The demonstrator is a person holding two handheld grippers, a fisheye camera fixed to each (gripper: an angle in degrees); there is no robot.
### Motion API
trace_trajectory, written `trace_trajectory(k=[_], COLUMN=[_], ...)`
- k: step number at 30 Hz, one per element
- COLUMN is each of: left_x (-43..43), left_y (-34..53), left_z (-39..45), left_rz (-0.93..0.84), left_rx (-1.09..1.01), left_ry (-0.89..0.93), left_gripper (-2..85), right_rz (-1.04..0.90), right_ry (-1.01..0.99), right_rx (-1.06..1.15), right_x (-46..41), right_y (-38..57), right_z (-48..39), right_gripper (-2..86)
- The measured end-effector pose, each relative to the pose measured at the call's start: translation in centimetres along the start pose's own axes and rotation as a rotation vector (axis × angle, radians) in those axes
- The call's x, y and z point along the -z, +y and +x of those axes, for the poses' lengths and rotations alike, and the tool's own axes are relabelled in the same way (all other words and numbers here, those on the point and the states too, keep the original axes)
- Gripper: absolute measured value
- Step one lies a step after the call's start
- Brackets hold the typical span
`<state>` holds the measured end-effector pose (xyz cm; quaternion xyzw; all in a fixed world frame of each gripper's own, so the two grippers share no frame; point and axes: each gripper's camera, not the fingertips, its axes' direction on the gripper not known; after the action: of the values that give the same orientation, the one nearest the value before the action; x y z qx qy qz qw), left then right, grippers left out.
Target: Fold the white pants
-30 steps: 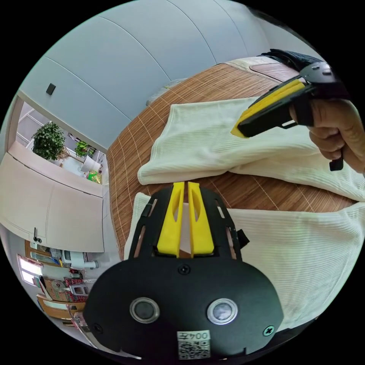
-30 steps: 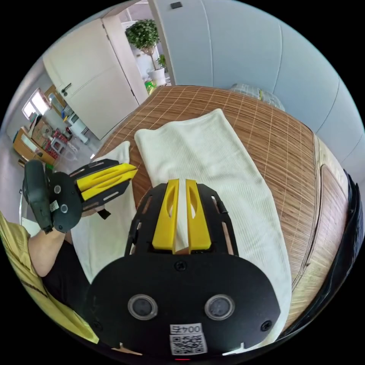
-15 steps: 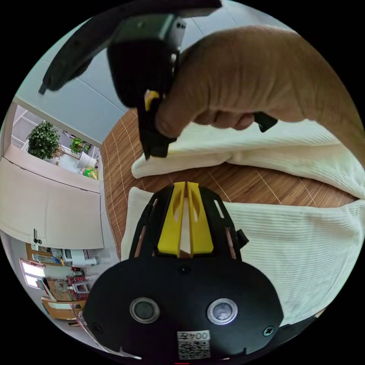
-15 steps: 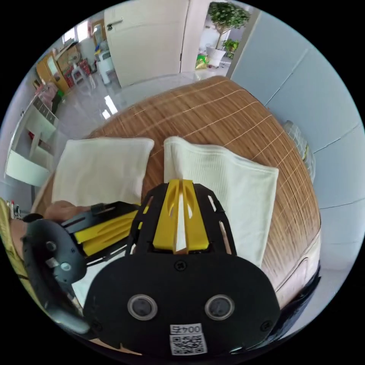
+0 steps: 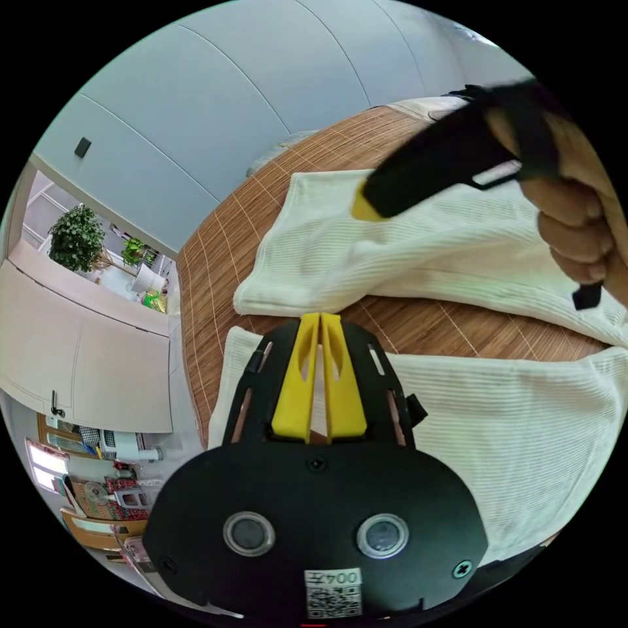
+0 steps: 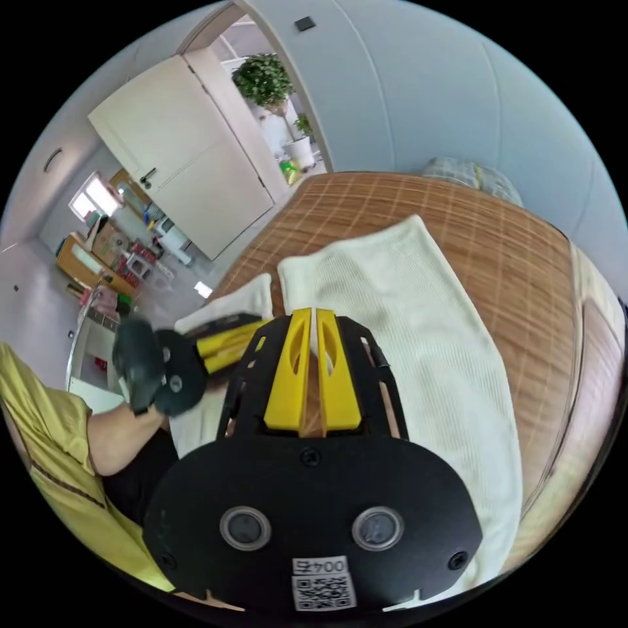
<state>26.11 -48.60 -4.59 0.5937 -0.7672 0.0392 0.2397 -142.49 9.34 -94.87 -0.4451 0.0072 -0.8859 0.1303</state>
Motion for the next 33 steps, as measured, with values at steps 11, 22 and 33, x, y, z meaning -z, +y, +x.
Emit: trace_trajectory(k=[11, 22, 33], left_x=[1.8, -5.8, -5.9], left_y=[-0.7, -0.4, -0.7], left_z=[-6.6, -8.8, -8.6], left_rz=[0.255, 0.189, 0.16], left_rx=[-0.246, -0.136, -0.175], left_ry=[0.007, 0.065, 0.031], left_gripper=[0.6, 0.7, 0.9], right_rz=[0.017, -0.041, -0.239], right_ry=[0.086, 0.304, 0.393], right_rx=[-0.37, -0.204, -0.096], right_x=[7.3, 5.2, -6.2], right_y=[22.0, 9.1, -8.9], right_z=[-2.2, 0.8, 8.2], right_gripper=[5.2, 6.9, 9.9])
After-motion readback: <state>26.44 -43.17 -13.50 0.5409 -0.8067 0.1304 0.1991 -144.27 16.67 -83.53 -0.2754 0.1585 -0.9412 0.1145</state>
